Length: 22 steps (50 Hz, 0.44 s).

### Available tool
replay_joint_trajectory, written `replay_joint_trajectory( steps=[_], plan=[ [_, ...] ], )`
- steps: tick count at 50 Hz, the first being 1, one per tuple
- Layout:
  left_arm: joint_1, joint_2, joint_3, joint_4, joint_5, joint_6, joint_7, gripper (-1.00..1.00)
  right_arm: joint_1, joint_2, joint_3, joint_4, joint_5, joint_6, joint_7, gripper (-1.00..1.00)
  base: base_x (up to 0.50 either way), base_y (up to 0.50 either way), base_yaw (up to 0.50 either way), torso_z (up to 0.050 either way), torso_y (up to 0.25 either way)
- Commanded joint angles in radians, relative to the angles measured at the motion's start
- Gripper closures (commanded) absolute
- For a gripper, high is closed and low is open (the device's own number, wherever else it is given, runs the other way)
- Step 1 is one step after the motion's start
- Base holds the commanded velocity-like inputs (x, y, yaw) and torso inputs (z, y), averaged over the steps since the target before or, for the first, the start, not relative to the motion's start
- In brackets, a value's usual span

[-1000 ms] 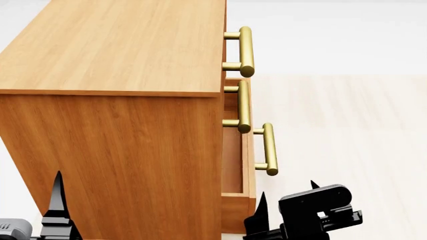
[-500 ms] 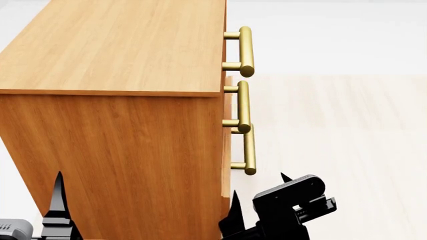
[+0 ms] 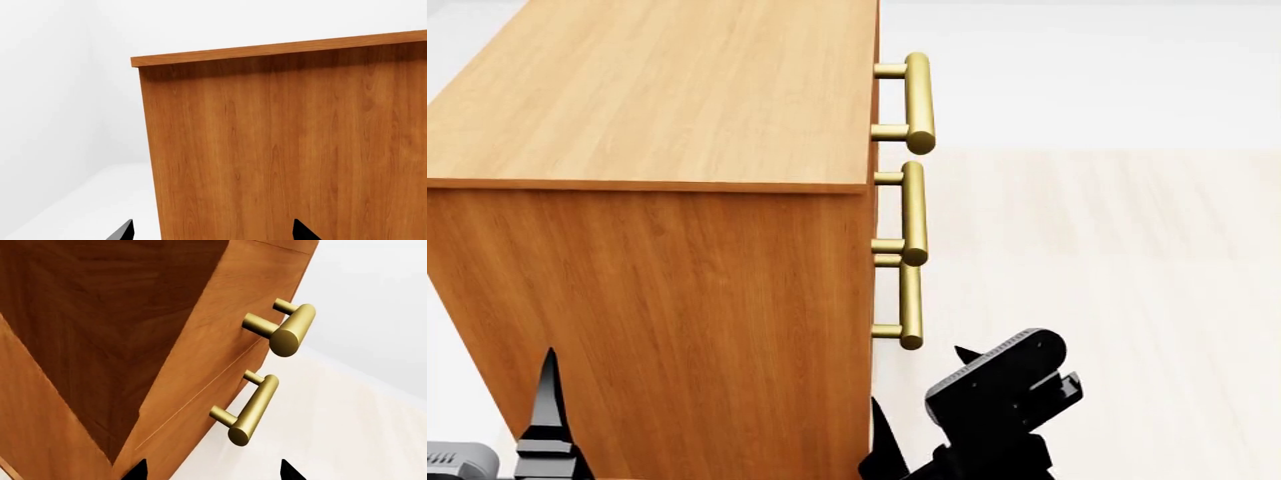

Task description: Close the bottom drawer of the cabinet.

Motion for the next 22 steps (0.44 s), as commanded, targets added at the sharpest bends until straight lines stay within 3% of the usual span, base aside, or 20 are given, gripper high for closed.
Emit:
replay_joint_trajectory(
  steps=[1,7,22],
  plan=[
    [0.001,-0.003,0.005,-0.001,-0.002,0.003,-0.005,-1.0,0.017,0.007,-0.006,-0.059,0.1,0.041,-0.061,-1.0,0.0,0.0,0.0,0.0,0.0],
    [-0.007,-0.011,-0.011,0.015,-0.01,-0.005,-0.01,-1.0,0.004,0.001,0.053,-0.039,0.095,-0.024,0.003,-1.0,0.0,0.0,0.0,0.0,0.002],
    [-0.014,-0.053,0.012,0.116,0.08,-0.021,-0.053,-1.0,-0.093,0.049,0.176,-0.27,0.144,0.001,0.103,-1.0,0.0,0.0,0.0,0.0,0.0]
  ],
)
